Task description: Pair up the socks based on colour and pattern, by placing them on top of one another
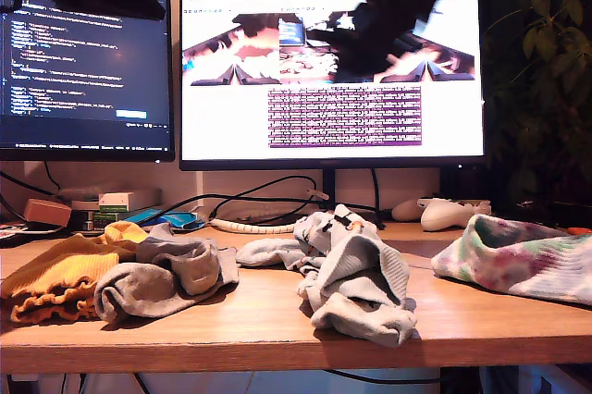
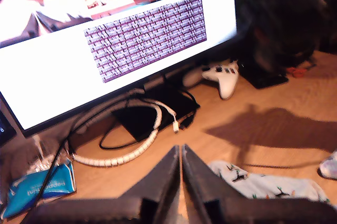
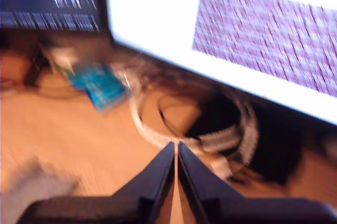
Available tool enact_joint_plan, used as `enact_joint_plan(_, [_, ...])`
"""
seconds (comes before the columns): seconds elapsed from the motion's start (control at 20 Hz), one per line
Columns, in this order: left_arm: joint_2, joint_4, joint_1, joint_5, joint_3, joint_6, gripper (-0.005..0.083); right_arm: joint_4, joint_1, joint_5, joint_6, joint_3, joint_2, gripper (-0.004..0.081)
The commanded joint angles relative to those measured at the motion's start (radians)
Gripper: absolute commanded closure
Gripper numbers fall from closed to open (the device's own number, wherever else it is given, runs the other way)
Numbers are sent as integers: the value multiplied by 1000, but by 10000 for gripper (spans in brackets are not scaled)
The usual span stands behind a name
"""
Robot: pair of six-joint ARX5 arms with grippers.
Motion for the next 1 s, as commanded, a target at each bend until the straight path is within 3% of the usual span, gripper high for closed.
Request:
enact_joint_plan(0.0, [-3,4,5,-2,-70,-10,796,53,-22,-13,-6,-99,-115,778])
enact_joint_plan(0.15, [-37,28,16,2,-139,-11,796,116,-96,-37,-6,-287,-249,778])
enact_joint_plan(0.3, [-138,29,56,23,-222,-13,796,152,-154,-113,-5,-465,-406,778])
enact_joint_plan(0.5, [-349,-14,81,59,-345,-78,796,137,-167,-115,24,-664,-654,780])
enact_joint_plan(0.75, [-613,-271,80,80,-368,-108,796,-103,-151,-112,19,-720,-950,780])
enact_joint_plan(0.95, [-768,-323,80,73,-367,-143,796,-313,-146,-109,-1,-720,-1130,780])
